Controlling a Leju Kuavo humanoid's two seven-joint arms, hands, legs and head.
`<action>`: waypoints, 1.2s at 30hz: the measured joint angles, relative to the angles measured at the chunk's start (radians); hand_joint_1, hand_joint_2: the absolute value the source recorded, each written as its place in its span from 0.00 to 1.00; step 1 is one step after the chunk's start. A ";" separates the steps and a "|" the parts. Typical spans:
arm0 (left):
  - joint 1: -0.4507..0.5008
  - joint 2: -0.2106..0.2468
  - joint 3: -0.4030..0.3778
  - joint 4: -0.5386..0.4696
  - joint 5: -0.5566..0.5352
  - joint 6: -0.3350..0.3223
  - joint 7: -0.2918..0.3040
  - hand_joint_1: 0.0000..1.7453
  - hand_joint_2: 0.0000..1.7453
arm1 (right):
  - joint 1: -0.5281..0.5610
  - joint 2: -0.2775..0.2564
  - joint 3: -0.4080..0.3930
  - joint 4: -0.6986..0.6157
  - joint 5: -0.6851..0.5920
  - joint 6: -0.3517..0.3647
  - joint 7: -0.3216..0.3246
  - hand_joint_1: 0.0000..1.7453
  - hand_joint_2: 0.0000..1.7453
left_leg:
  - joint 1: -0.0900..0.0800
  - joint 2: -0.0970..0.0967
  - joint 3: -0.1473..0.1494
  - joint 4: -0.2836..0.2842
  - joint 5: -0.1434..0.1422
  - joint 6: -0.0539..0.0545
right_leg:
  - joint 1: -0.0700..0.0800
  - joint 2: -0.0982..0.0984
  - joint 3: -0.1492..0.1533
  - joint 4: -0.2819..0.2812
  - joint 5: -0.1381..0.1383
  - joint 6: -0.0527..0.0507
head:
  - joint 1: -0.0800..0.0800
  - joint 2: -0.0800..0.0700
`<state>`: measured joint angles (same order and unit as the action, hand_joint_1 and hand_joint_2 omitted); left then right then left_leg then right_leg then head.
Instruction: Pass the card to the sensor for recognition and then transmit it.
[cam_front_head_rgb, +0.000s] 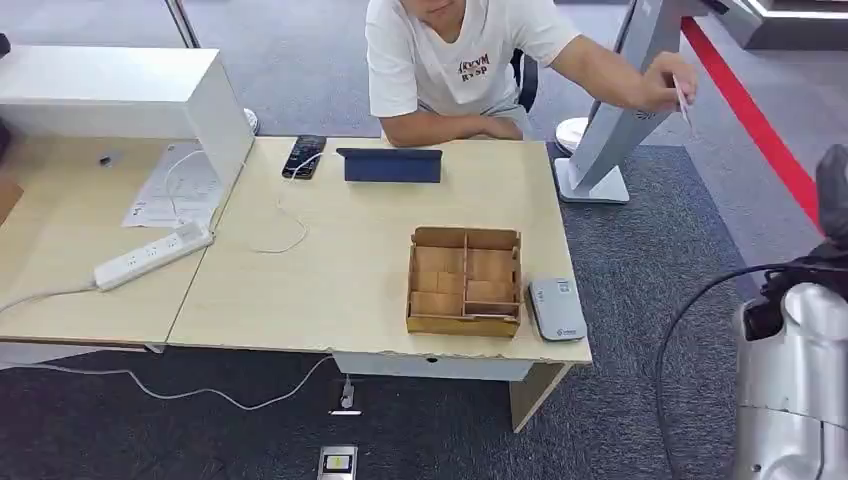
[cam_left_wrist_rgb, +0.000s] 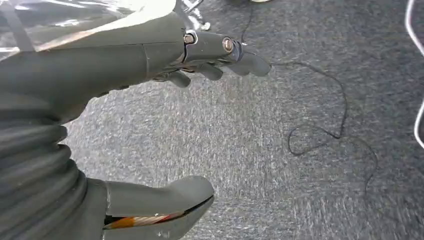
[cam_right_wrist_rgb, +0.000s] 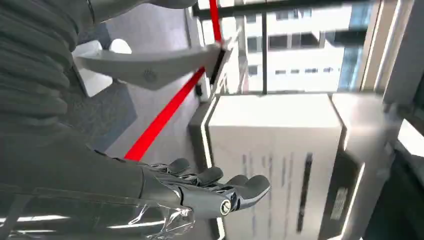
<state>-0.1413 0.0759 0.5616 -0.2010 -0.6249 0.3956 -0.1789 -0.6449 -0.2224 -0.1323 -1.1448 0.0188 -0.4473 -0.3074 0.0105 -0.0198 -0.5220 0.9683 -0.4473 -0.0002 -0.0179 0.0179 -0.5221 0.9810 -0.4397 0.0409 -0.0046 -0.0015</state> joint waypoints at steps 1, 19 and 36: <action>-0.001 0.000 -0.003 0.000 -0.009 -0.005 0.000 0.00 1.00 | -0.005 0.000 0.018 -0.001 0.022 0.025 0.004 0.00 1.00 | 0.000 0.000 0.000 0.000 0.000 0.000 | 0.000 0.000 0.000 0.000 0.000 0.000 | 0.000 0.000; -0.051 -0.004 -0.069 0.000 -0.081 -0.026 0.048 0.00 1.00 | -0.199 -0.005 0.295 0.291 0.550 0.095 -0.006 0.00 1.00 | 0.000 -0.001 -0.011 0.000 0.005 0.001 | 0.000 -0.002 -0.010 0.000 0.006 0.001 | 0.000 0.000; -0.053 -0.027 -0.091 0.000 -0.064 -0.015 0.042 0.00 1.00 | -0.374 0.021 0.472 0.633 0.635 0.024 0.000 0.00 1.00 | 0.000 -0.001 -0.012 0.001 0.005 0.001 | 0.000 -0.002 -0.012 0.000 0.006 0.000 | 0.000 0.000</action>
<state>-0.1945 0.0492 0.4707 -0.2010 -0.6889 0.3803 -0.1369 -1.0192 -0.2010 0.3399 -0.5123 0.6538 -0.4235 -0.3075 0.0105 -0.0206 -0.5340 0.9692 -0.4418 0.0004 -0.0180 0.0163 -0.5342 0.9805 -0.4332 0.0413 -0.0046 -0.0015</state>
